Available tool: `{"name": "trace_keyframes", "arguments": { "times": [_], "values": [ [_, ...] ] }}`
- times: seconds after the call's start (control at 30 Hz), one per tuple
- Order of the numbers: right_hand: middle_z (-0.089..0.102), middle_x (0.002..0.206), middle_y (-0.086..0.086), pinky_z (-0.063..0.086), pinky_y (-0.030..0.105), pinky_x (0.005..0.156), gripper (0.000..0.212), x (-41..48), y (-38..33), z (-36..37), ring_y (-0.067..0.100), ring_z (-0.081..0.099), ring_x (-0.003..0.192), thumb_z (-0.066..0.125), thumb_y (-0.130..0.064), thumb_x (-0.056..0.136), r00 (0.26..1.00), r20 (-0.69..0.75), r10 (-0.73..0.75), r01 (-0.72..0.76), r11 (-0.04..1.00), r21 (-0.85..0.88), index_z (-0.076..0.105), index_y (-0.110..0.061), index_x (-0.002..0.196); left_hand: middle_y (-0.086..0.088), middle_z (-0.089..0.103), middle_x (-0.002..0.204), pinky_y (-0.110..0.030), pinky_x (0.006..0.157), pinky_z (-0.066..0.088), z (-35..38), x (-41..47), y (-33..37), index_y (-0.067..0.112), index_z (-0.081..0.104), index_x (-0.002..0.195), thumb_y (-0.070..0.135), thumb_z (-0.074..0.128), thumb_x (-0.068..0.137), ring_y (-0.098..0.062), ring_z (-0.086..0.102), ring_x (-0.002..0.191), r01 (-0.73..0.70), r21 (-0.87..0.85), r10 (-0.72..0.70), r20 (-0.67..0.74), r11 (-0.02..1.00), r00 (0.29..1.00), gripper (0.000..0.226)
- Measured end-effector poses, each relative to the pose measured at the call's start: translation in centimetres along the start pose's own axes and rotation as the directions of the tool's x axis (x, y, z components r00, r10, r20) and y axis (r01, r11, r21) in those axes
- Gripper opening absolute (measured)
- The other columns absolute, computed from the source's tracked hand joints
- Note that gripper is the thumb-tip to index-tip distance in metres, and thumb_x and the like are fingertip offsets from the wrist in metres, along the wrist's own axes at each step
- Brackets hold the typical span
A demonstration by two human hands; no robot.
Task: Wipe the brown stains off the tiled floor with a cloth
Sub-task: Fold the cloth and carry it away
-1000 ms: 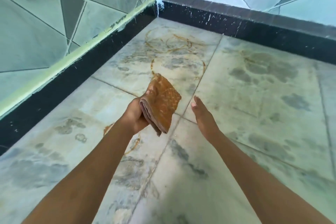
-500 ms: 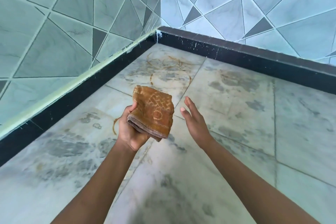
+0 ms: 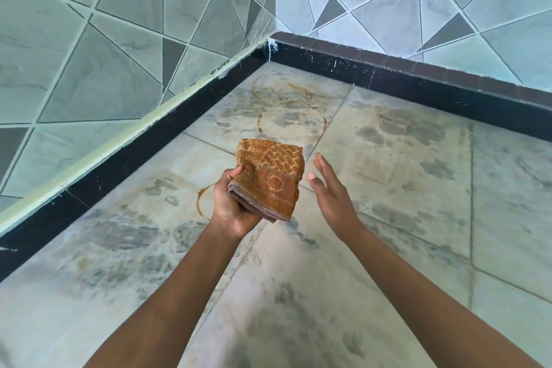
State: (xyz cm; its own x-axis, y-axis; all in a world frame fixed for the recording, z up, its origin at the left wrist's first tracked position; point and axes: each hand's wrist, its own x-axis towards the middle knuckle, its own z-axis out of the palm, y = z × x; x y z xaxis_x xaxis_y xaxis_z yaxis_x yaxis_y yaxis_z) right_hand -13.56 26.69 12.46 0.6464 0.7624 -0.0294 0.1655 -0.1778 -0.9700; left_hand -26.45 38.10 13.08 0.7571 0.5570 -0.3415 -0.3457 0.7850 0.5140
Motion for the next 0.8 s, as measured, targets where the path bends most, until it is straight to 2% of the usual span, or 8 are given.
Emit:
{"name": "trace_keyframes", "arguments": {
  "times": [0.1, 0.2, 0.37, 0.53, 0.6, 0.73, 0.77, 0.8],
  "values": [
    [0.031, 0.152, -0.005, 0.021, 0.02, 0.11, 0.05, 1.9, -0.7, 1.2, 0.006, 0.027, 0.139, 0.044, -0.025, 0.099, 0.998, -0.009, 0.063, -0.063, 0.998, 0.026, 0.028, -0.023, 0.146, -0.02, 0.067, 0.107, -0.048, 0.091, 0.043, 0.3, 1.4, 1.2, 0.006, 0.075, 0.092, 0.038, 0.042, 0.077, -0.035, 0.064, 0.096, 0.034, -0.005, -0.034, -0.016, 0.999, 0.999, 0.049],
    [0.029, 0.152, -0.008, 0.022, 0.02, 0.109, 0.051, 3.5, -3.5, 1.8, 0.005, 0.026, 0.139, 0.043, -0.029, 0.099, 0.992, 0.034, 0.12, -0.12, 0.993, 0.004, 0.026, -0.025, 0.147, -0.02, 0.067, 0.111, -0.049, 0.089, 0.044, 1.8, 1.5, 3.8, 0.007, 0.075, 0.094, 0.039, 0.043, 0.077, -0.035, 0.066, 0.096, 0.063, 0.004, -0.063, -0.067, 0.998, 0.996, 0.048],
    [0.029, 0.153, -0.007, 0.02, 0.027, 0.115, 0.052, 4.5, -11.6, 1.3, 0.005, 0.026, 0.139, 0.042, -0.032, 0.099, 0.98, 0.049, 0.195, -0.197, 0.98, 0.042, 0.024, -0.026, 0.148, -0.022, 0.064, 0.117, -0.051, 0.091, 0.044, 7.3, -0.9, 10.1, 0.007, 0.073, 0.101, 0.04, 0.044, 0.075, -0.038, 0.061, 0.104, 0.073, -0.015, -0.074, -0.123, 0.997, 0.99, 0.05],
    [0.032, 0.151, -0.006, 0.022, 0.025, 0.113, 0.052, 3.5, -24.0, -1.0, 0.006, 0.028, 0.138, 0.042, -0.032, 0.099, 0.975, 0.074, 0.209, -0.214, 0.974, 0.069, 0.025, -0.025, 0.148, -0.02, 0.061, 0.119, -0.05, 0.091, 0.043, 17.1, -6.1, 16.5, 0.008, 0.057, 0.12, 0.039, 0.044, 0.074, -0.037, 0.057, 0.107, 0.092, -0.029, -0.096, -0.173, 0.995, 0.98, 0.057],
    [0.033, 0.151, -0.005, 0.023, 0.023, 0.111, 0.051, 2.5, -29.4, -2.2, 0.008, 0.029, 0.138, 0.041, -0.031, 0.099, 0.976, 0.083, 0.202, -0.207, 0.977, 0.058, 0.025, -0.024, 0.148, -0.02, 0.06, 0.119, -0.05, 0.092, 0.043, 21.5, -8.8, 19.0, 0.008, 0.055, 0.121, 0.039, 0.044, 0.074, -0.037, 0.056, 0.107, 0.078, -0.034, -0.084, -0.207, 0.996, 0.975, 0.057],
    [0.036, 0.147, -0.006, 0.026, 0.007, 0.094, 0.05, -0.8, -40.2, -5.0, 0.004, 0.034, 0.132, 0.04, -0.03, 0.1, 0.974, 0.106, 0.202, -0.209, 0.976, 0.064, 0.025, -0.023, 0.148, -0.02, 0.063, 0.115, -0.048, 0.089, 0.045, 30.3, -15.1, 23.5, 0.008, 0.057, 0.118, 0.038, 0.04, 0.082, -0.037, 0.057, 0.104, 0.069, -0.051, -0.08, -0.24, 0.996, 0.968, 0.05],
    [0.039, 0.144, -0.006, 0.027, 0.006, 0.092, 0.05, -1.3, -41.7, -5.5, 0.003, 0.035, 0.129, 0.04, -0.031, 0.1, 0.977, 0.101, 0.19, -0.197, 0.978, 0.071, 0.026, -0.024, 0.148, -0.019, 0.064, 0.113, -0.047, 0.087, 0.045, 31.7, -16.0, 23.9, 0.008, 0.058, 0.116, 0.038, 0.037, 0.085, -0.036, 0.058, 0.103, 0.056, -0.058, -0.069, -0.244, 0.997, 0.967, 0.048],
    [0.042, 0.14, -0.006, 0.027, 0.01, 0.092, 0.051, -2.6, -46.4, -6.6, 0.004, 0.037, 0.127, 0.042, -0.033, 0.1, 0.972, 0.088, 0.22, -0.228, 0.969, 0.097, 0.026, -0.025, 0.147, -0.019, 0.064, 0.112, -0.046, 0.087, 0.045, 35.2, -18.9, 26.3, 0.008, 0.059, 0.115, 0.038, 0.036, 0.087, -0.036, 0.058, 0.102, 0.066, -0.039, -0.074, -0.259, 0.997, 0.963, 0.047]
  ]
}}
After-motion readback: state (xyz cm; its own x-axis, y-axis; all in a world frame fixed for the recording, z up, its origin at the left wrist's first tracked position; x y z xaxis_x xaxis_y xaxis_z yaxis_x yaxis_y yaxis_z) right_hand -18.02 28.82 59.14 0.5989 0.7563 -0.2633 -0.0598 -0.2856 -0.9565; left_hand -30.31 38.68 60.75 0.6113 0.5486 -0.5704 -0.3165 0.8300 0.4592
